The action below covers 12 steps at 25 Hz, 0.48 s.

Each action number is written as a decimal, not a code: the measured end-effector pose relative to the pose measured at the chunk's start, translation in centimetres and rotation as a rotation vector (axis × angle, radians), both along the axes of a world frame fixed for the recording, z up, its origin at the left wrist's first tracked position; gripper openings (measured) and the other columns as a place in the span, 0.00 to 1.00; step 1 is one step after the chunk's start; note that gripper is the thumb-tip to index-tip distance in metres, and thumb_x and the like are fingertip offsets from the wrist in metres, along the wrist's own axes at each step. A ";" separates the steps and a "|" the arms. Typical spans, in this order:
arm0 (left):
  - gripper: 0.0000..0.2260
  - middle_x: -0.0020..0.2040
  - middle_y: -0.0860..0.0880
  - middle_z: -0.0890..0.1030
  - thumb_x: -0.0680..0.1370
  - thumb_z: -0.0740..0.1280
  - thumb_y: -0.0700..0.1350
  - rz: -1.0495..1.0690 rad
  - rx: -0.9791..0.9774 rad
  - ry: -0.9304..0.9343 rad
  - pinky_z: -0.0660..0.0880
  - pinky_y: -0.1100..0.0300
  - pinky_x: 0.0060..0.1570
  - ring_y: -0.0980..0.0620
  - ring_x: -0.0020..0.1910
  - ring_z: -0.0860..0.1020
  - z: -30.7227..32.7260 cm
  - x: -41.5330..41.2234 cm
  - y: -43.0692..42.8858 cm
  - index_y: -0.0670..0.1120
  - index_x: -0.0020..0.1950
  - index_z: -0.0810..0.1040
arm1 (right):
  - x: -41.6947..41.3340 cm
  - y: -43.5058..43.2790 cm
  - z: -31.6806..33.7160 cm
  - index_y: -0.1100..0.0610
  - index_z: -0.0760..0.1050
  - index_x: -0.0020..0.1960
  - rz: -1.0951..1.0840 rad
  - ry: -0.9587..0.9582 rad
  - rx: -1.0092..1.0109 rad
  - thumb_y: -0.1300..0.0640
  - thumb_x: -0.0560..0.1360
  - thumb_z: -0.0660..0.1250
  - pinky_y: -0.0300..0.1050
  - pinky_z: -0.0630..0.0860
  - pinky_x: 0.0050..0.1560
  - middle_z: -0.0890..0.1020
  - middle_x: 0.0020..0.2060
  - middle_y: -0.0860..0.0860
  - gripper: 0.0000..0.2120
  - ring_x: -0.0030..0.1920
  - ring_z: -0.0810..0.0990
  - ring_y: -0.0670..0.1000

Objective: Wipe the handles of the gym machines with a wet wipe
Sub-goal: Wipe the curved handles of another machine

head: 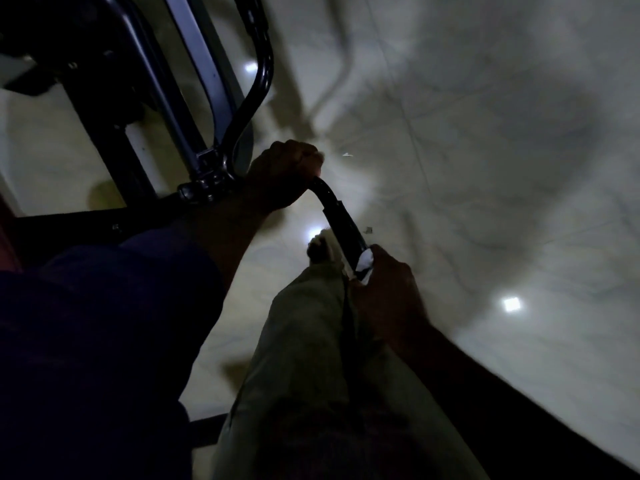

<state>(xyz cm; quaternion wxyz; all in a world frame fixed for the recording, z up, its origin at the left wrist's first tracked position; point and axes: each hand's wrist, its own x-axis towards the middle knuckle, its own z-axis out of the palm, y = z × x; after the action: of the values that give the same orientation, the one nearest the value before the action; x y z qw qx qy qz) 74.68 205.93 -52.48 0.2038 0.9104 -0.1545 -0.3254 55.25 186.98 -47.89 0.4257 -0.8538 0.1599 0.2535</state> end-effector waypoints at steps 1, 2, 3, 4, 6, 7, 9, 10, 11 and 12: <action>0.18 0.40 0.51 0.81 0.80 0.56 0.61 0.052 -0.015 0.001 0.79 0.46 0.43 0.44 0.38 0.81 0.0 0.0 0.0 0.51 0.42 0.77 | 1.3 0.0 0.4 0.51 0.73 0.44 -0.004 0.019 0.064 0.59 0.76 0.70 0.35 0.74 0.40 0.77 0.35 0.40 0.07 0.36 0.79 0.39; 0.19 0.38 0.52 0.80 0.79 0.57 0.63 0.130 -0.048 0.016 0.79 0.50 0.44 0.47 0.38 0.81 0.1 0.1 -0.2 0.51 0.40 0.77 | 3.3 0.4 0.6 0.52 0.73 0.44 0.007 0.067 0.135 0.55 0.78 0.71 0.31 0.72 0.38 0.77 0.34 0.41 0.08 0.34 0.79 0.37; 0.19 0.36 0.53 0.80 0.78 0.59 0.63 0.260 -0.116 0.081 0.78 0.56 0.42 0.50 0.38 0.81 0.8 0.2 -0.6 0.51 0.39 0.77 | 5.9 1.1 1.0 0.51 0.74 0.45 0.042 0.109 0.176 0.48 0.79 0.71 0.30 0.72 0.36 0.79 0.33 0.43 0.10 0.33 0.80 0.37; 0.16 0.36 0.54 0.79 0.77 0.60 0.61 0.455 -0.229 0.163 0.76 0.62 0.38 0.53 0.37 0.80 1.0 0.2 -0.9 0.52 0.39 0.77 | 8.4 2.0 0.7 0.52 0.75 0.45 0.079 0.135 0.216 0.41 0.79 0.69 0.33 0.74 0.34 0.80 0.31 0.45 0.14 0.31 0.81 0.39; 0.16 0.39 0.47 0.80 0.80 0.60 0.55 0.910 -0.495 0.267 0.74 0.65 0.29 0.53 0.35 0.77 1.6 0.5 -1.0 0.45 0.43 0.78 | 13.4 3.7 0.1 0.54 0.75 0.43 0.035 0.275 0.409 0.37 0.80 0.66 0.38 0.74 0.28 0.77 0.26 0.47 0.20 0.25 0.78 0.46; 0.17 0.41 0.43 0.79 0.83 0.60 0.52 1.070 -0.584 0.270 0.74 0.63 0.28 0.50 0.36 0.77 1.9 0.8 -0.9 0.40 0.46 0.78 | 14.9 4.0 -0.5 0.54 0.74 0.41 -0.028 0.410 0.545 0.35 0.79 0.65 0.39 0.72 0.27 0.73 0.26 0.49 0.23 0.23 0.75 0.48; 0.20 0.43 0.40 0.79 0.86 0.56 0.50 1.227 -0.634 0.267 0.76 0.56 0.31 0.46 0.38 0.76 1.6 1.1 -0.4 0.38 0.49 0.79 | 16.1 3.5 -0.5 0.53 0.73 0.43 -0.179 0.703 0.780 0.30 0.78 0.60 0.41 0.68 0.28 0.67 0.29 0.50 0.26 0.24 0.69 0.49; 0.20 0.43 0.41 0.79 0.86 0.56 0.50 1.250 -0.634 0.280 0.78 0.52 0.32 0.45 0.38 0.77 1.7 1.1 -0.4 0.37 0.49 0.80 | 15.6 3.1 -0.1 0.54 0.75 0.45 -0.210 0.732 0.820 0.31 0.80 0.57 0.42 0.67 0.29 0.68 0.29 0.49 0.26 0.25 0.69 0.48; 0.21 0.42 0.42 0.80 0.86 0.57 0.51 1.260 -0.636 0.295 0.79 0.47 0.34 0.44 0.38 0.77 1.8 1.2 -0.3 0.36 0.49 0.80 | 14.7 3.1 0.2 0.55 0.77 0.49 -0.157 0.628 0.714 0.33 0.83 0.54 0.42 0.70 0.30 0.72 0.30 0.49 0.27 0.26 0.73 0.48; 0.20 0.41 0.43 0.80 0.85 0.58 0.51 1.251 -0.624 0.301 0.80 0.43 0.36 0.44 0.37 0.78 1.5 1.2 -0.3 0.36 0.48 0.80 | 13.9 3.4 0.3 0.57 0.78 0.53 -0.002 0.455 0.529 0.35 0.84 0.52 0.41 0.75 0.32 0.77 0.31 0.48 0.28 0.29 0.78 0.48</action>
<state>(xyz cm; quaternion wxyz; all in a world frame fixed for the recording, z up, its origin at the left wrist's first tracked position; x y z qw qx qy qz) 75.85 205.67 -50.94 0.6222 0.6729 0.3405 -0.2101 69.14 190.35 -47.58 0.5860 -0.6353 0.1804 0.4696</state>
